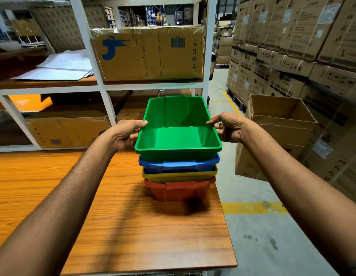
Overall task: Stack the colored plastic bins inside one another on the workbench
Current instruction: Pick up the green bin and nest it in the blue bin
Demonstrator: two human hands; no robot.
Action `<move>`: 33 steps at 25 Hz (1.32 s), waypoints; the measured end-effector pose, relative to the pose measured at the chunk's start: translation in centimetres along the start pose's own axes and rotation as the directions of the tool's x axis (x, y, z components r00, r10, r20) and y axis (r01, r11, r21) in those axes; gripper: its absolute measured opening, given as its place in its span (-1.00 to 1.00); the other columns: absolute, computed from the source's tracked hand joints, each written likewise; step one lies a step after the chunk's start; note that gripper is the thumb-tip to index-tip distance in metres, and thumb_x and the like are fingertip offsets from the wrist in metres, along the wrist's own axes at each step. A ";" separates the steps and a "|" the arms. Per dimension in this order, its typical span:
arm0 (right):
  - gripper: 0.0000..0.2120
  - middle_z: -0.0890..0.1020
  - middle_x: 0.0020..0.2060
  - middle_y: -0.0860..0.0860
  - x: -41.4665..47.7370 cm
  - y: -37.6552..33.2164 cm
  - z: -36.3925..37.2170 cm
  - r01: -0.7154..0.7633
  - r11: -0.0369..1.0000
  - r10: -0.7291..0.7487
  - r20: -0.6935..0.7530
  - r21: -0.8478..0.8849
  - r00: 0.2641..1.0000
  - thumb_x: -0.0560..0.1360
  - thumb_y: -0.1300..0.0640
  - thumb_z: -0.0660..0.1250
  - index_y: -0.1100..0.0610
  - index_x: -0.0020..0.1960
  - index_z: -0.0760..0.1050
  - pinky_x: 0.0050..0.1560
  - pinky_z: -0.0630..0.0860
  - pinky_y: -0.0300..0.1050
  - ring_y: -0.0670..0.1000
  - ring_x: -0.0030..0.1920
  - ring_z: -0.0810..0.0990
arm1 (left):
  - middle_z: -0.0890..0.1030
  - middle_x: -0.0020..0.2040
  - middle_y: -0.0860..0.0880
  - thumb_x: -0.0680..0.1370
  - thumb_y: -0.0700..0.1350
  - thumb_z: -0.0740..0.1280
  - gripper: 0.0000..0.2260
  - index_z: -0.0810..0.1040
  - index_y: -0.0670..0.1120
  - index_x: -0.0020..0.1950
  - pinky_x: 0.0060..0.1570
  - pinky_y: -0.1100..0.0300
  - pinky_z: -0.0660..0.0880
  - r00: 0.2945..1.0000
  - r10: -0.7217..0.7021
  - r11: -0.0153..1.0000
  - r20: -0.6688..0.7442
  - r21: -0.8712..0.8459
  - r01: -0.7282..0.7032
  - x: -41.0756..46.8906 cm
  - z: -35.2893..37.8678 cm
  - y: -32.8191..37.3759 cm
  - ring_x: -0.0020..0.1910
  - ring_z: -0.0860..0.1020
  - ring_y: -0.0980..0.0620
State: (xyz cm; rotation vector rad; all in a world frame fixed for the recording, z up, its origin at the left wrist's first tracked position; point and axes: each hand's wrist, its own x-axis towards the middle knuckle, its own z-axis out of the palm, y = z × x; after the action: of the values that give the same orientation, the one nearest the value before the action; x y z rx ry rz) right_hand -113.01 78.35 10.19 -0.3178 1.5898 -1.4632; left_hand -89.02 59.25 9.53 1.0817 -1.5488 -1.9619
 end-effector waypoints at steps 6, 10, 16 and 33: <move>-0.68 0.71 -0.09 0.11 -0.9 0.4 0.5 0.032 0.998 -0.035 -0.053 -0.054 0.998 0.56 0.34 0.32 0.24 0.31 0.50 0.29 0.61 0.02 0.09 0.08 0.74 | 0.62 0.23 -0.11 0.64 -0.18 0.36 -0.70 0.57 -0.18 0.37 -0.46 0.29 0.58 0.998 0.011 0.999 -0.065 0.049 -0.007 -0.7 0.4 -0.4 0.20 0.64 -0.12; -0.81 0.66 -0.02 0.04 -2.4 0.8 0.8 0.140 0.982 -0.156 -0.118 -0.129 0.981 0.58 0.35 0.32 0.15 0.14 0.54 -0.08 0.60 -0.14 -0.03 -0.03 0.65 | 0.68 0.06 -0.03 0.62 -0.20 0.39 -0.77 0.61 -0.12 0.28 -0.26 0.22 0.54 0.980 0.108 0.991 -0.166 0.099 -0.093 -1.5 0.3 -0.9 -0.01 0.62 0.09; -0.67 0.60 -0.09 -0.02 -4.7 2.0 1.2 0.224 0.954 -0.251 -0.123 -0.198 0.960 0.60 0.39 0.29 0.25 0.36 0.50 -0.24 0.50 -0.18 -0.06 0.01 0.59 | 0.66 0.00 0.01 0.62 -0.21 0.38 -0.79 0.63 -0.09 0.25 -0.05 0.14 0.52 0.959 0.162 0.983 -0.231 0.123 -0.137 -2.7 1.0 -2.3 0.09 0.60 0.04; -0.76 0.56 -0.17 0.00 -14.8 12.7 2.2 0.629 0.748 -0.620 0.117 -0.212 0.776 0.51 0.34 0.45 0.19 0.16 0.61 -0.20 0.46 -0.38 -0.17 -0.22 0.52 | 0.65 0.03 0.10 0.57 -0.16 0.45 -0.75 0.59 0.07 0.21 0.01 0.17 0.52 0.699 0.550 0.831 -0.457 0.220 -0.511 -18.1 5.0 -14.3 0.00 0.60 0.15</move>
State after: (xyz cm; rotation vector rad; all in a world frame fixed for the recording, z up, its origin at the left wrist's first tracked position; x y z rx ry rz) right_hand -98.46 90.78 5.74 -1.1112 1.7157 -1.7327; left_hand -79.82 79.67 2.18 0.9299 -1.4292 -1.1182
